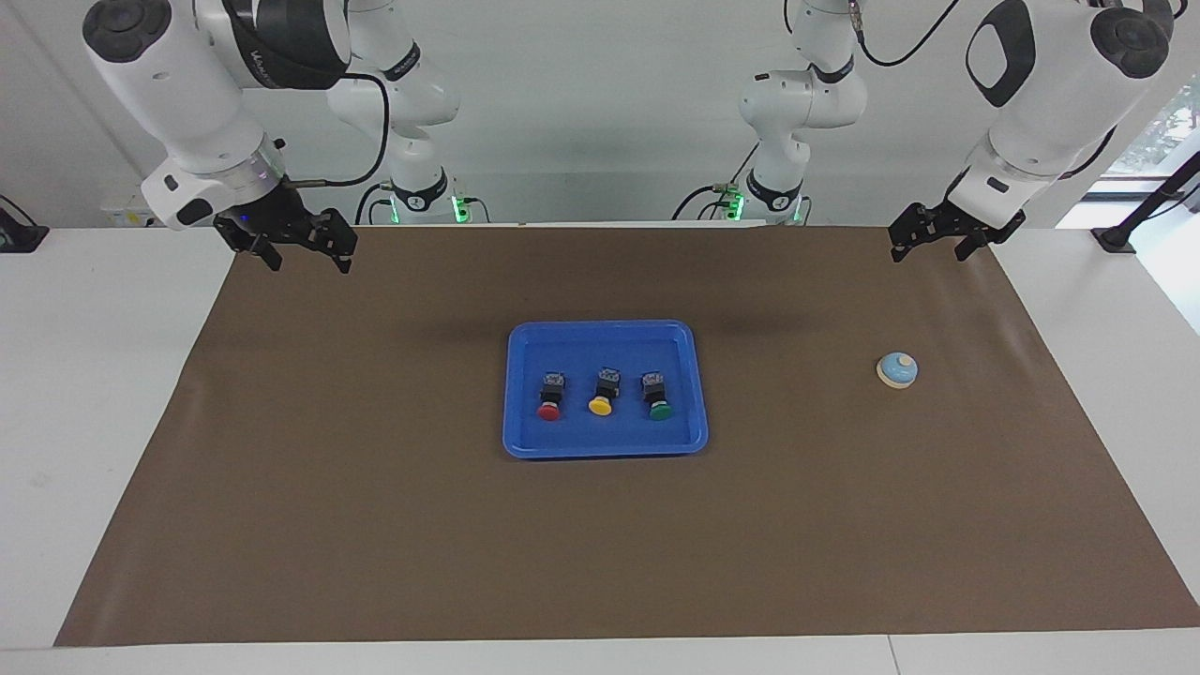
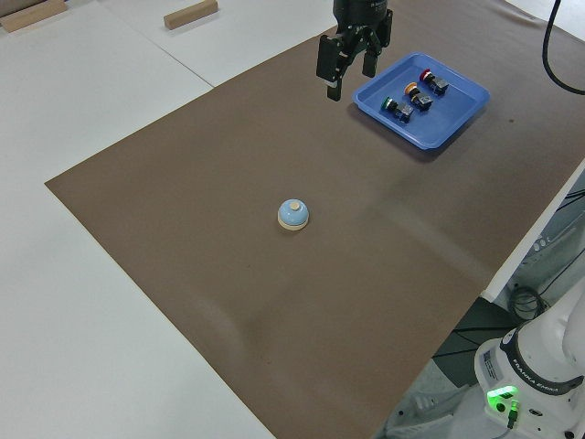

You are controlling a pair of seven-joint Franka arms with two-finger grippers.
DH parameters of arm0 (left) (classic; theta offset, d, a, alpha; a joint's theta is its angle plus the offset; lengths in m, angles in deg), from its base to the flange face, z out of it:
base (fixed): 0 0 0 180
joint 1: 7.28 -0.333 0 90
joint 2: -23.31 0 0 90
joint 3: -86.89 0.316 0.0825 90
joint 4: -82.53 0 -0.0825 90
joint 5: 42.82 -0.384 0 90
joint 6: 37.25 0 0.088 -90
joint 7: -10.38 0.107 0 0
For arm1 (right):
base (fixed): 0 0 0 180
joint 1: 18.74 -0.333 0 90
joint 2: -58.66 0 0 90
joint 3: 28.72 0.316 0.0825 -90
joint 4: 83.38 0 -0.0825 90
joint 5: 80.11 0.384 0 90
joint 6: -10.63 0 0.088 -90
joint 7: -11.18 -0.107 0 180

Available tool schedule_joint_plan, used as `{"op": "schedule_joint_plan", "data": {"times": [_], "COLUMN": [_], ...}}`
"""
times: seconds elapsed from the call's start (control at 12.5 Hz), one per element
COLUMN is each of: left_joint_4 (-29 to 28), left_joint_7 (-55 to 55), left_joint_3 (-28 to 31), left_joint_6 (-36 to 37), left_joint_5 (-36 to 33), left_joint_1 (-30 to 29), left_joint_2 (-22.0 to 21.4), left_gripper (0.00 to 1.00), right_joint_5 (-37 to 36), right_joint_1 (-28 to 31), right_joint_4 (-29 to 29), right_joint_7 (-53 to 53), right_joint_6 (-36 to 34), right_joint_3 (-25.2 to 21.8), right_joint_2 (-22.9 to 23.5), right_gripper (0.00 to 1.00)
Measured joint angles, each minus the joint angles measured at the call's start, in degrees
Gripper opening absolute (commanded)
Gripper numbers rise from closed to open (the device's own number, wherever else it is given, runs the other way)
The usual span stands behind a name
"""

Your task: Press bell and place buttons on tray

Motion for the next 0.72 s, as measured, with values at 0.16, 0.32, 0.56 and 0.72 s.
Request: {"op": "schedule_joint_plan", "data": {"times": [0.16, 0.32, 0.56, 0.72], "left_joint_4": [0.01, 0.04, -0.37, -3.6], "left_joint_7": [-0.02, -0.22, -0.42, -0.39], "left_joint_3": [0.01, 0.05, 0.24, 0.37], "left_joint_6": [-0.05, -0.06, -3.32, -8.39], "left_joint_5": [0.0, 0.0, -0.07, -0.13], "left_joint_1": [0.0, 0.0, -0.31, -2.68], "left_joint_2": [-0.04, -0.31, -0.44, -0.78], "left_gripper": [1.0, 0.59, 0.0, 0.0], "right_joint_5": [0.01, 0.04, 0.06, 0.06], "right_joint_1": [1.68, 2.28, 2.28, 2.28], "right_joint_4": [0.36, 0.46, 0.48, 0.48], "right_joint_7": [0.0, 0.0, 0.0, 0.0], "right_joint_6": [1.29, 1.46, 1.46, 1.46], "right_joint_3": [0.2, 0.28, 0.85, 1.06], "right_joint_2": [0.14, 0.16, 0.16, 0.14], "right_gripper": [1.0, 1.0, 1.0, 1.0]}}
